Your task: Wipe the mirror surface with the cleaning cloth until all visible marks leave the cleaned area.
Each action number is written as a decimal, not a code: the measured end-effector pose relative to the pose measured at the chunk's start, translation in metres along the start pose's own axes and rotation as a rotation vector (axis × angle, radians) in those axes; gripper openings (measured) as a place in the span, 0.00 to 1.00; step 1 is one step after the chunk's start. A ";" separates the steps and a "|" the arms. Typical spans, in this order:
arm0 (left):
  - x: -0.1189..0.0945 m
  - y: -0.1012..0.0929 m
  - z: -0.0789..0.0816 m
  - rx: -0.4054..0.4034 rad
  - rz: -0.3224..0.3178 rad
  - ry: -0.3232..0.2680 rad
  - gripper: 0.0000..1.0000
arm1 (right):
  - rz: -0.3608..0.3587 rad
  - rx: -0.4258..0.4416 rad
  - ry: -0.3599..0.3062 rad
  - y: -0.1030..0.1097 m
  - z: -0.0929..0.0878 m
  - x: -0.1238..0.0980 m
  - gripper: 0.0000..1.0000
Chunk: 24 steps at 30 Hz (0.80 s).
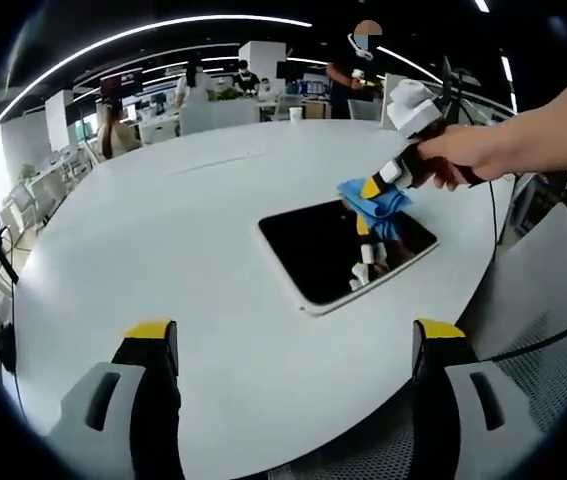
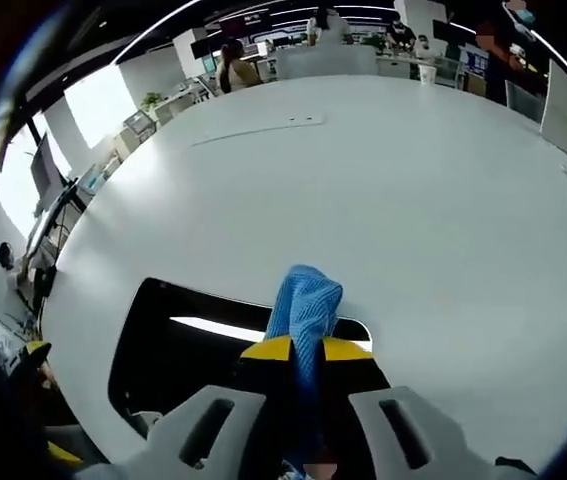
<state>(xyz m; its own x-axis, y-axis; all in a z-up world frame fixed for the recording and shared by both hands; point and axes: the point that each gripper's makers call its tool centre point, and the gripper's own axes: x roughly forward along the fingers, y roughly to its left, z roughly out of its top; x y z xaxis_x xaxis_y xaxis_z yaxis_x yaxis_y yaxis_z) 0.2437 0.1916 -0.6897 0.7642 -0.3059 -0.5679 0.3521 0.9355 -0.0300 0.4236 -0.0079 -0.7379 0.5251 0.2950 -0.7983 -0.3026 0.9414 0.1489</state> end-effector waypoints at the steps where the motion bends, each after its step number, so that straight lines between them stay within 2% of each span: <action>1: 0.000 0.001 0.000 -0.001 0.000 -0.002 0.96 | 0.002 -0.006 0.003 0.002 0.000 0.001 0.03; 9: 0.003 0.000 -0.003 0.001 -0.008 0.002 0.96 | 0.023 -0.021 0.012 0.024 0.006 0.009 0.03; 13: 0.003 0.002 -0.003 -0.002 -0.005 -0.001 0.97 | 0.037 -0.048 0.014 0.041 0.007 0.013 0.03; 24: 0.004 0.001 -0.005 0.009 -0.014 -0.003 0.97 | 0.097 -0.054 0.018 0.085 0.013 0.024 0.03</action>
<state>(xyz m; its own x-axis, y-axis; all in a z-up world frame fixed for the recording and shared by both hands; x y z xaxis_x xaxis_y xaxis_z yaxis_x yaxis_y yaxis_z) 0.2445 0.1918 -0.6958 0.7605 -0.3196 -0.5652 0.3678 0.9294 -0.0306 0.4207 0.0811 -0.7368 0.4768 0.3804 -0.7924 -0.3935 0.8985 0.1945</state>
